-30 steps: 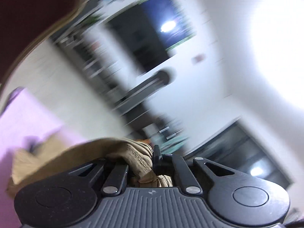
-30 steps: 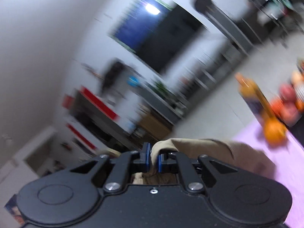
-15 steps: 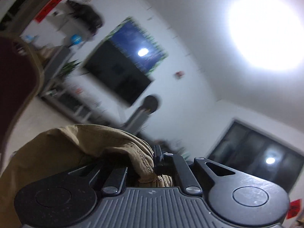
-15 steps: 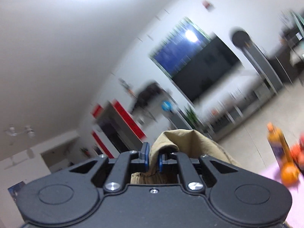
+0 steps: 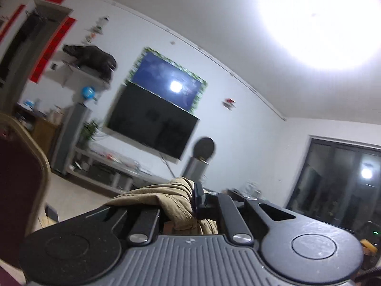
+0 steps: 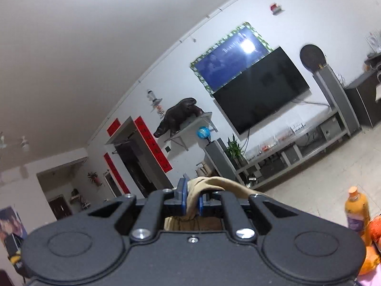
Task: Fold clothes
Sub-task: 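Lift the jacket hem up with both grippers, then lay the jacket flat on the towel with both grippers and release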
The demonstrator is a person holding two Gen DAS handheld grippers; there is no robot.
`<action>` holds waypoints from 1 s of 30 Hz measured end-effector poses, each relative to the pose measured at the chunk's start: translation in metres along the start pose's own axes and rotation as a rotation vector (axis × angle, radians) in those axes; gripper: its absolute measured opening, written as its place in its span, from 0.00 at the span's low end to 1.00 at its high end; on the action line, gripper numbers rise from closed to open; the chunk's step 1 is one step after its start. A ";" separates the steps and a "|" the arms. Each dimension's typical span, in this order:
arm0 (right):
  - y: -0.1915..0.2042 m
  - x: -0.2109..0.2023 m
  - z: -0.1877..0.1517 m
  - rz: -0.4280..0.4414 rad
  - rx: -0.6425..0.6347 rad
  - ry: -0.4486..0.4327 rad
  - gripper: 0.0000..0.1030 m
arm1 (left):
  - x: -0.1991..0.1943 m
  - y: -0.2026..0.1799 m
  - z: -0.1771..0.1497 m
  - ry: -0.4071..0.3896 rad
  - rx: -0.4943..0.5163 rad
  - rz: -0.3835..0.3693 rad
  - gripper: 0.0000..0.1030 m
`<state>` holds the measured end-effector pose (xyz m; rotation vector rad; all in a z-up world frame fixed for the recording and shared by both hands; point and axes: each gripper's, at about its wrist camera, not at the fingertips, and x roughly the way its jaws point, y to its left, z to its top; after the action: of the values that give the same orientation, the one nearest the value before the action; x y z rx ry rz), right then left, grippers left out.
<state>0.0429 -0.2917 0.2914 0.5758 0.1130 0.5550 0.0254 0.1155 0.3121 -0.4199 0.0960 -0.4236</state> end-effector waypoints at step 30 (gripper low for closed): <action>-0.197 -0.028 -0.319 -0.570 0.299 0.720 0.08 | -0.008 0.154 -0.345 0.734 -0.386 0.488 0.06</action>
<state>0.0306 -0.2885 -0.0840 0.5774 1.0239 0.1619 0.0155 0.1168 -0.0657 -0.5831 0.9855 -0.0527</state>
